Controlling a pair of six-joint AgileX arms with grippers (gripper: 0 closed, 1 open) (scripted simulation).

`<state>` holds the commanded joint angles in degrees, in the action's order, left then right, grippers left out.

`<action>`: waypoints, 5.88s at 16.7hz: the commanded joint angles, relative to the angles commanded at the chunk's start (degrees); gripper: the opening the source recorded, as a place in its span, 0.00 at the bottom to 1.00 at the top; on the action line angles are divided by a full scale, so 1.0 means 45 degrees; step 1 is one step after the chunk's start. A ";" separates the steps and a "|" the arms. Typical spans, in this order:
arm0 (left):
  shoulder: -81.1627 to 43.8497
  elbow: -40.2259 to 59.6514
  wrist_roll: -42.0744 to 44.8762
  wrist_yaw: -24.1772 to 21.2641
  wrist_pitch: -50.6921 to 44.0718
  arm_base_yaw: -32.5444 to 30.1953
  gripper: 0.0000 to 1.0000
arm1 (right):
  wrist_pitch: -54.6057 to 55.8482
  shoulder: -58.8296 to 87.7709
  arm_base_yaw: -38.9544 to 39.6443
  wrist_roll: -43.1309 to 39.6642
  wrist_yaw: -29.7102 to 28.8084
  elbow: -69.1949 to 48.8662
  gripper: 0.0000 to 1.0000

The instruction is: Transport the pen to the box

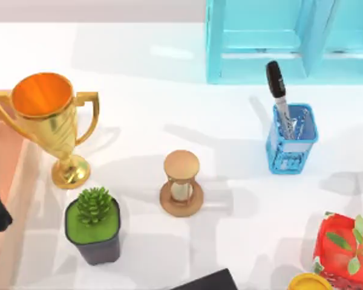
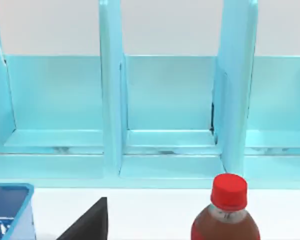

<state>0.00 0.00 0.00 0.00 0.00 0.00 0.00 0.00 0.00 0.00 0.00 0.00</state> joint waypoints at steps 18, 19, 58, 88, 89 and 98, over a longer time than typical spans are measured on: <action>-1.6940 0.8441 -0.2933 -0.0021 0.8950 -0.7864 1.00 | 0.0000 0.0000 0.0000 0.0000 0.0000 0.0000 1.00; -1.8445 0.8931 -0.3301 0.0024 0.9635 -0.8341 1.00 | 0.0000 0.0000 0.0000 0.0000 0.0000 0.0000 1.00; -2.9957 1.6173 -0.7411 0.0775 1.1411 -1.0751 1.00 | 0.0000 0.0000 0.0000 0.0000 0.0000 0.0000 1.00; -3.0156 1.6530 -0.7323 0.0760 1.1554 -1.0548 0.00 | 0.0000 0.0000 0.0000 0.0000 0.0000 0.0000 1.00; -3.0128 1.6524 -0.7321 0.0750 1.1541 -1.0545 0.00 | 0.0000 0.0000 0.0000 0.0000 0.0000 0.0000 1.00; -2.6096 1.4904 -0.6996 -0.1000 0.9231 -0.8829 0.00 | 0.0000 0.0000 0.0000 0.0000 0.0000 0.0000 1.00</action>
<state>-117.43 67.07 -31.48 -4.50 41.54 -39.73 0.00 0.00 0.00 0.00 0.00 0.00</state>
